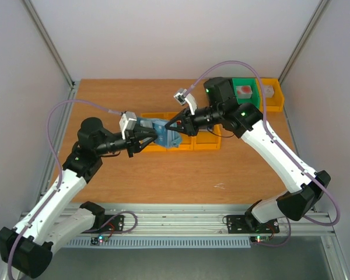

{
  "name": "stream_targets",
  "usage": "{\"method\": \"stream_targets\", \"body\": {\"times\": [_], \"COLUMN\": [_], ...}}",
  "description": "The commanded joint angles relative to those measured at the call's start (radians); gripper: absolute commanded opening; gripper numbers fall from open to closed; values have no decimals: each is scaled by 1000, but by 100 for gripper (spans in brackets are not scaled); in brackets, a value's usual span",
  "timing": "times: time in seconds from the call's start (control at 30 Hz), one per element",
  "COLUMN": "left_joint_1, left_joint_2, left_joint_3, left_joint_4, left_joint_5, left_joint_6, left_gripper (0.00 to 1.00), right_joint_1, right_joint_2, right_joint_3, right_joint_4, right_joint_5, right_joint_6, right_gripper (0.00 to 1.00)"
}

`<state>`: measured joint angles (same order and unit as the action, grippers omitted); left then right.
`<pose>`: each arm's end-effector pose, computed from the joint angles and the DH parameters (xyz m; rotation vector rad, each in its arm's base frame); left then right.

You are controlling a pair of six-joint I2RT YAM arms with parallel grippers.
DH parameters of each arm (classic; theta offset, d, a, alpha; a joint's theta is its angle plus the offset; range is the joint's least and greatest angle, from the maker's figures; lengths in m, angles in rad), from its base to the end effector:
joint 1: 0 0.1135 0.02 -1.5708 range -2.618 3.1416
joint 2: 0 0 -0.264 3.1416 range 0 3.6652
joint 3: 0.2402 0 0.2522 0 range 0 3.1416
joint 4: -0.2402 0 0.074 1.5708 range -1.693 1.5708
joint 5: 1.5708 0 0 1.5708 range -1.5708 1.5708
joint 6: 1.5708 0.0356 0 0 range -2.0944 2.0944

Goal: Take the credit cards out of the card holder

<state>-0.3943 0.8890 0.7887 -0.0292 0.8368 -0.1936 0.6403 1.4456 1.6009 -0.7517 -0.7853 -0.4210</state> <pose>0.1749 -0.1014 0.3410 0.8155 1.5950 -1.1347 0.2270 0.2005 0.4169 -1.4408 1.5571 0.9732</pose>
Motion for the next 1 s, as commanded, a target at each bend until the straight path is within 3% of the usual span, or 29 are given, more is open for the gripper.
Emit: {"method": "stream_targets", "body": {"times": [0.0,0.5,0.73,0.83,0.97], "left_joint_1": [10,46,2,-11,-11], "left_joint_2": [4,0,7,5,-2], "left_joint_3": [43,52,37,39,43], "left_joint_4": [-29,-59,63,72,73], "left_joint_5": [-55,23,137,166,174], "left_joint_6": [2,46,-1,0,-6], "left_gripper": [27,33,14,1,0], "right_joint_1": [13,13,13,13,13], "right_joint_2": [-19,-16,-17,-8,-8], "right_joint_3": [30,71,45,48,45], "right_joint_4": [-1,-38,44,43,48], "right_joint_5": [-124,-202,-198,-183,-179], "right_joint_6": [-55,-94,-43,-45,-42], "right_gripper": [1,1,1,1,1]}}
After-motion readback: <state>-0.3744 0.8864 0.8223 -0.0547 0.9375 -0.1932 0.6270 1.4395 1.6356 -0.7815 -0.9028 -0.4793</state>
